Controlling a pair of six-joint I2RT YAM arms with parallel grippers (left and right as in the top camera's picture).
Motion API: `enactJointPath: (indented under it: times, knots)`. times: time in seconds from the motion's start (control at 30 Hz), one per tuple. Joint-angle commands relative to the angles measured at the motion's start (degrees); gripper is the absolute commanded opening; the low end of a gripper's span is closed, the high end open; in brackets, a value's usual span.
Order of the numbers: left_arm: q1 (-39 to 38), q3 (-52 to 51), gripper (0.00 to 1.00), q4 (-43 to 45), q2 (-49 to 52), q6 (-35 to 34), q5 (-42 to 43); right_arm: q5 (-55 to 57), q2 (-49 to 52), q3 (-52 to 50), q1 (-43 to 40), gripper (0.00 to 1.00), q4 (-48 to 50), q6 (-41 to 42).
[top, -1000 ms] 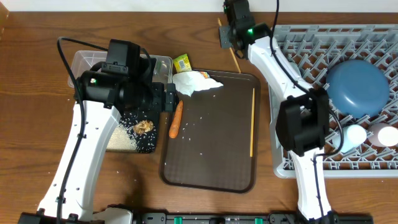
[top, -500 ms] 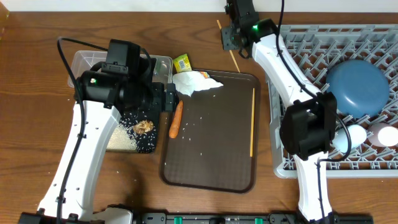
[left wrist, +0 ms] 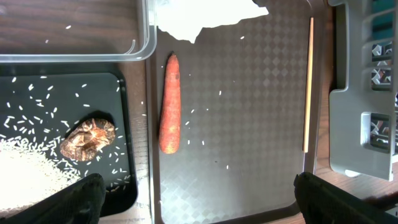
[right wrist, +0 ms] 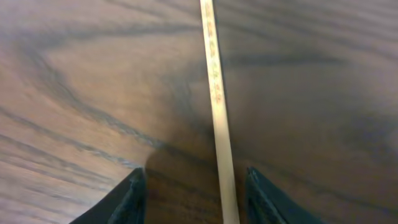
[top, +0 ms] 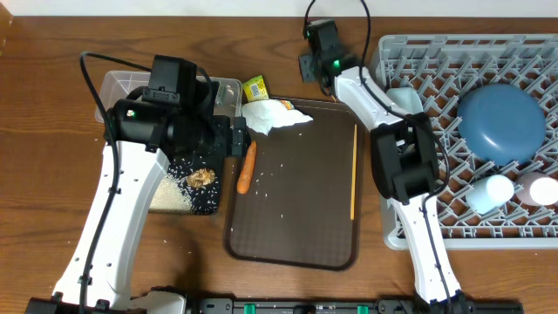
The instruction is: Sort waste into correct bins and load items into the dishwasher rack
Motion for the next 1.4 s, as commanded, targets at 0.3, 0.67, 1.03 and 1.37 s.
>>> enactJointPath:
  times: [0.3,0.67,1.03,1.37]
  knots:
    - [-0.1,0.1,0.98,-0.1,0.0,0.8,-0.5,1.4,1.1,0.0,-0.3,0.01,-6.2,-0.9]
    - [-0.1,0.1,0.98,-0.1,0.0,0.8,-0.5,1.1,-3.8,0.2,-0.6,0.01,-4.5,-7.6]
    - [-0.1,0.1,0.98,-0.2,0.0,0.8,-0.5,1.0,-6.6,0.2,-0.3,0.01,-4.6,-13.9]
    - [-0.1,0.1,0.98,-0.1,0.0,0.8,-0.5,1.0,-13.2,0.2,0.7,0.01,-10.8,-12.7]
